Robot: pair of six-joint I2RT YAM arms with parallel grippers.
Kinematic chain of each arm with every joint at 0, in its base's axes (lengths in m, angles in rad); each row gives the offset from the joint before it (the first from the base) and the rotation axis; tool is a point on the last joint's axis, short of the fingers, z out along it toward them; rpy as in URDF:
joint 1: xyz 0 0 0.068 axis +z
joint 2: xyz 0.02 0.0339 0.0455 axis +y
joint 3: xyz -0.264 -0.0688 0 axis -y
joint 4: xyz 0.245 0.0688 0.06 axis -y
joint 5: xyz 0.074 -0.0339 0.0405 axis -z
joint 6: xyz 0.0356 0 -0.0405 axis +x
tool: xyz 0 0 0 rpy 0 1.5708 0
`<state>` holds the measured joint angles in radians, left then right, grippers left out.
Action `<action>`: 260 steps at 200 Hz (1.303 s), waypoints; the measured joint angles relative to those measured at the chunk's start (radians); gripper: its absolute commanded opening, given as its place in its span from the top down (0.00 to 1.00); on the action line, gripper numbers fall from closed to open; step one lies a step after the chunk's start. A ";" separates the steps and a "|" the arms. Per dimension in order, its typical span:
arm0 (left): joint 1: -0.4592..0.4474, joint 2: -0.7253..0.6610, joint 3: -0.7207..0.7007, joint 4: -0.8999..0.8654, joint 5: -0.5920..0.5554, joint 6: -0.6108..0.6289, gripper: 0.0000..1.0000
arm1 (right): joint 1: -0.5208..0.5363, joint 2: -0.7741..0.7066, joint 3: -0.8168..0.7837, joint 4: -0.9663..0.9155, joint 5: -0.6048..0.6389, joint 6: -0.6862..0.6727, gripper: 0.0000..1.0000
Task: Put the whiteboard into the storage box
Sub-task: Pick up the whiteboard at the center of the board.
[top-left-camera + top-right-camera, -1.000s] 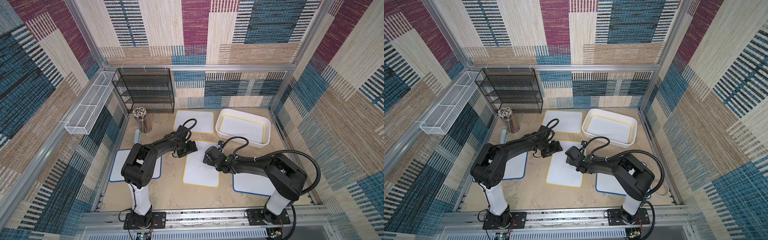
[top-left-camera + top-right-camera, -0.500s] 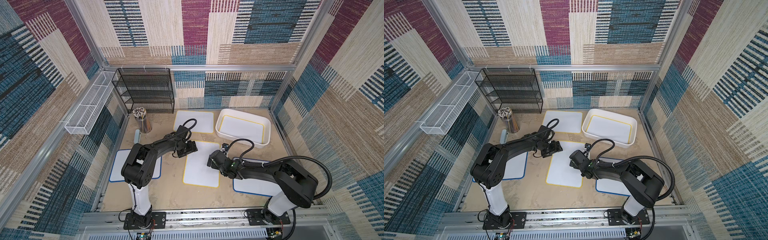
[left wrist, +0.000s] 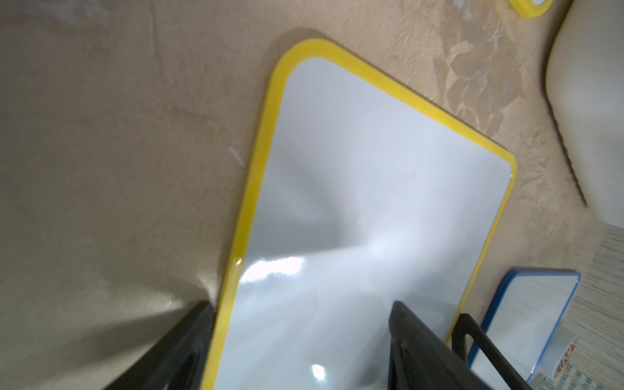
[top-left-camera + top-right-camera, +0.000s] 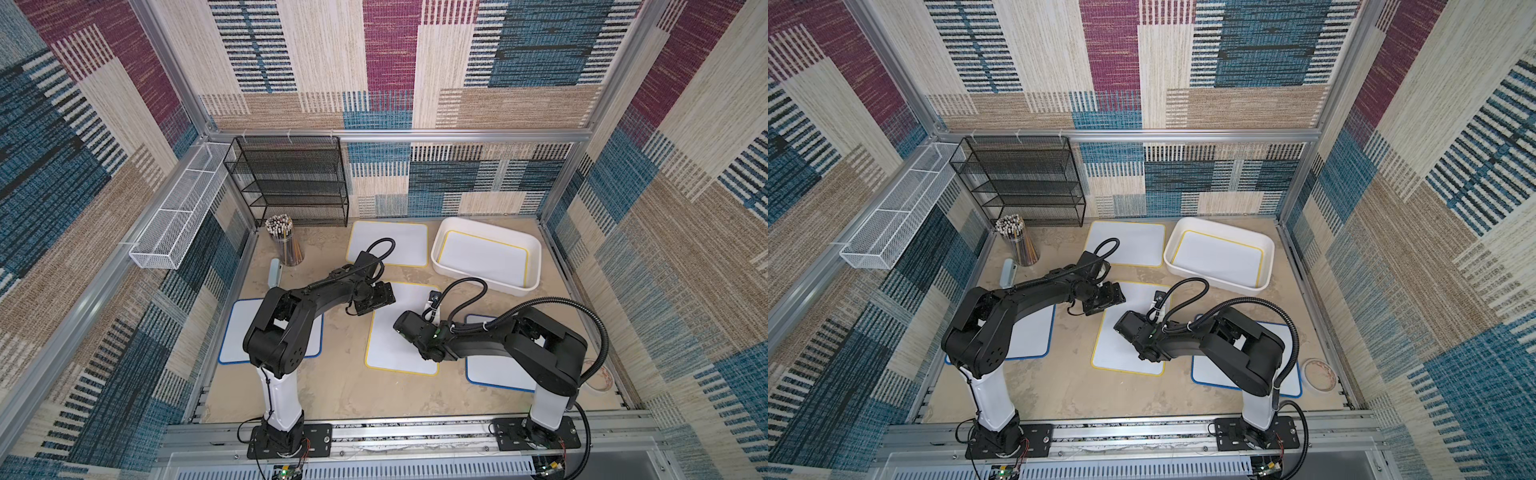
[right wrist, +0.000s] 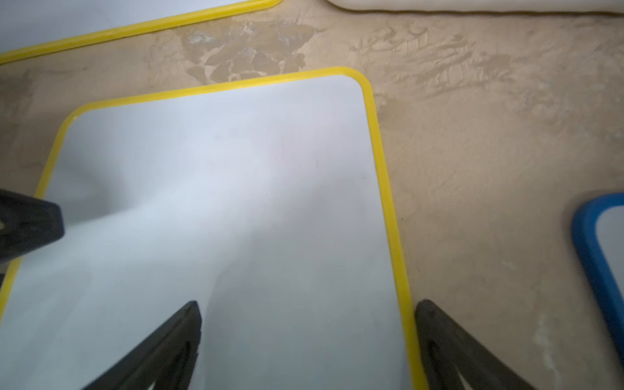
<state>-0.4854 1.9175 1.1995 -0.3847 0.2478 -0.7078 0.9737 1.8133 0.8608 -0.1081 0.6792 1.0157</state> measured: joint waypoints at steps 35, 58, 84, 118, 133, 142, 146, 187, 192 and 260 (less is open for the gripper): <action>-0.015 0.010 -0.001 0.041 -0.010 0.000 0.15 | -0.027 -0.123 -0.120 0.110 -0.136 -0.019 0.00; -0.021 0.015 -0.001 0.072 -0.026 0.000 0.15 | -0.083 -0.190 -0.184 0.187 -0.263 -0.023 0.00; -0.023 0.016 -0.005 0.101 -0.044 0.001 0.15 | -0.152 -0.236 -0.237 0.271 -0.405 -0.003 0.00; -0.023 0.020 -0.010 0.143 -0.082 0.001 0.15 | -0.214 -0.283 -0.280 0.333 -0.564 0.073 0.00; -0.023 0.023 -0.010 0.153 -0.088 0.001 0.15 | -0.242 -0.308 -0.312 0.368 -0.639 0.126 0.00; -0.023 0.024 -0.010 0.161 -0.092 0.001 0.15 | -0.254 -0.322 -0.331 0.388 -0.682 0.161 0.00; -0.023 0.024 -0.010 0.163 -0.092 0.001 0.15 | -0.260 -0.328 -0.341 0.397 -0.702 0.179 0.00; -0.026 0.029 -0.011 0.195 -0.063 0.001 0.15 | -0.310 -0.395 -0.463 0.518 -0.865 0.379 0.00; -0.026 0.030 -0.011 0.198 -0.056 0.001 0.15 | -0.314 -0.403 -0.476 0.527 -0.875 0.399 0.00; -0.032 0.032 -0.012 0.202 0.020 0.001 0.15 | -0.328 -0.480 -0.582 0.611 -0.898 0.554 0.00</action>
<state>-0.5175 1.9491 1.1873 -0.1825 0.2680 -0.7071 0.6456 1.3338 0.2787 0.5030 -0.2192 1.5696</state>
